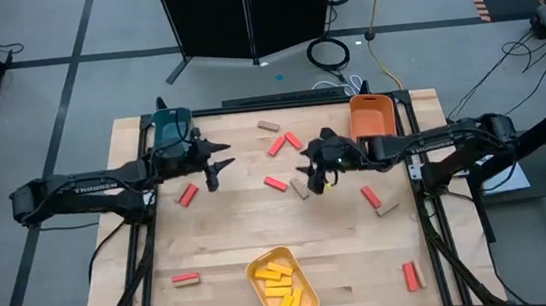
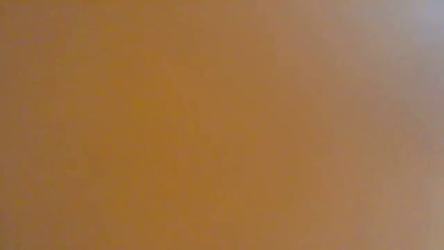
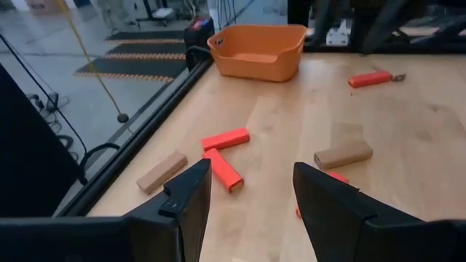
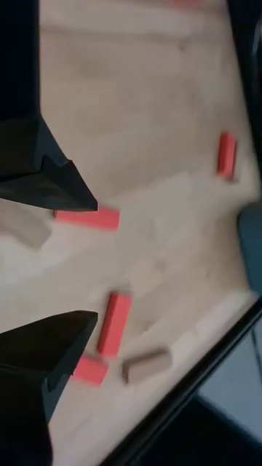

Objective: Sort blocks
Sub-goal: Put the red block into the orange bin

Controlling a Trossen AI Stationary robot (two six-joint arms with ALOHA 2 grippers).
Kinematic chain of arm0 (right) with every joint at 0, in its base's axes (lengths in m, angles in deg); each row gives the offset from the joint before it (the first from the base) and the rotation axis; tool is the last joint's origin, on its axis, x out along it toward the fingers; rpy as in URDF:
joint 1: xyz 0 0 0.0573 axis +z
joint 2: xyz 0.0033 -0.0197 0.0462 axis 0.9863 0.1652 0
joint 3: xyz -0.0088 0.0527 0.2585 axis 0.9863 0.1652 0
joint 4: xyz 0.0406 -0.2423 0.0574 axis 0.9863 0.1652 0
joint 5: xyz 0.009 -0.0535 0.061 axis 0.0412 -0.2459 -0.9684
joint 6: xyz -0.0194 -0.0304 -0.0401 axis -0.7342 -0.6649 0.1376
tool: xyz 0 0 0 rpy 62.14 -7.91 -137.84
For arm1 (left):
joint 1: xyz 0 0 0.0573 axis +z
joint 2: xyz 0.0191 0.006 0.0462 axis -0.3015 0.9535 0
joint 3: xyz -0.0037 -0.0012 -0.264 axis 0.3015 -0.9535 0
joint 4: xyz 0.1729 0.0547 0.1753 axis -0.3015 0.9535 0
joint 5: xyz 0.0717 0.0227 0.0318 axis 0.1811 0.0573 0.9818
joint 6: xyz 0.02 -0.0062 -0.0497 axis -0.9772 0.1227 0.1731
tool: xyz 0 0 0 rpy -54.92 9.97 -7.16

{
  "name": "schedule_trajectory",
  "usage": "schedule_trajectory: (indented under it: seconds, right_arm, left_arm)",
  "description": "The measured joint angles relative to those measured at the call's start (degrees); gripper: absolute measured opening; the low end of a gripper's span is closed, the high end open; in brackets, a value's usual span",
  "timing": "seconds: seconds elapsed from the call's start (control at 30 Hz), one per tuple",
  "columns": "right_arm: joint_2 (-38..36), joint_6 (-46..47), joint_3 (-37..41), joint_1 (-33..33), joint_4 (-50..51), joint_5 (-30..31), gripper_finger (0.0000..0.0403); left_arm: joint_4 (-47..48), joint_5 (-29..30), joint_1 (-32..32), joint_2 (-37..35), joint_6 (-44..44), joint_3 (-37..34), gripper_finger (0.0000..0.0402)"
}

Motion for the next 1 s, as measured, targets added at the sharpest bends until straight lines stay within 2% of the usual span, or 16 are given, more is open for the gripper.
schedule_trajectory:
  seconds: [0.13, 0.23, 0.4, 0.6, 0.7, 0.87, 1.0]
  right_arm:
    - [0.00, 1.17, 0.00, -1.50, 2.19, -0.09, 0.0201]
    - [0.00, 5.05, -0.02, -1.56, 8.89, -0.16, 0.0201]
    - [0.00, 16.97, -0.02, -1.54, 21.37, -0.40, 0.0201]
    - [0.00, 31.85, 0.00, -0.75, 37.20, -2.02, 0.0201]
    - [0.00, 35.17, 0.02, 0.08, 42.78, -2.03, 0.0201]
    - [0.00, 38.06, 0.04, 0.58, 47.37, -4.59, 0.0201]
    - [0.00, 41.61, 0.04, 0.58, 49.40, -5.91, 0.0201]
  left_arm:
    - [-1.32, -0.04, 0.37, 0.03, -0.02, -0.71, 0.0191]
    - [-2.85, -2.38, 0.37, 0.03, -0.07, -0.71, 0.0191]
    - [-6.21, -9.72, 0.33, 0.03, -1.55, -0.71, 0.0191]
    - [-14.36, -10.08, 0.37, 1.04, -1.51, -0.71, 0.0191]
    - [-19.92, -10.61, 0.92, 3.27, -0.43, -0.71, 0.0191]
    - [-26.23, -10.92, 3.88, 9.00, 1.46, -0.71, 0.0191]
    - [-27.30, -16.93, 9.48, 12.42, 1.55, -0.71, 0.0191]
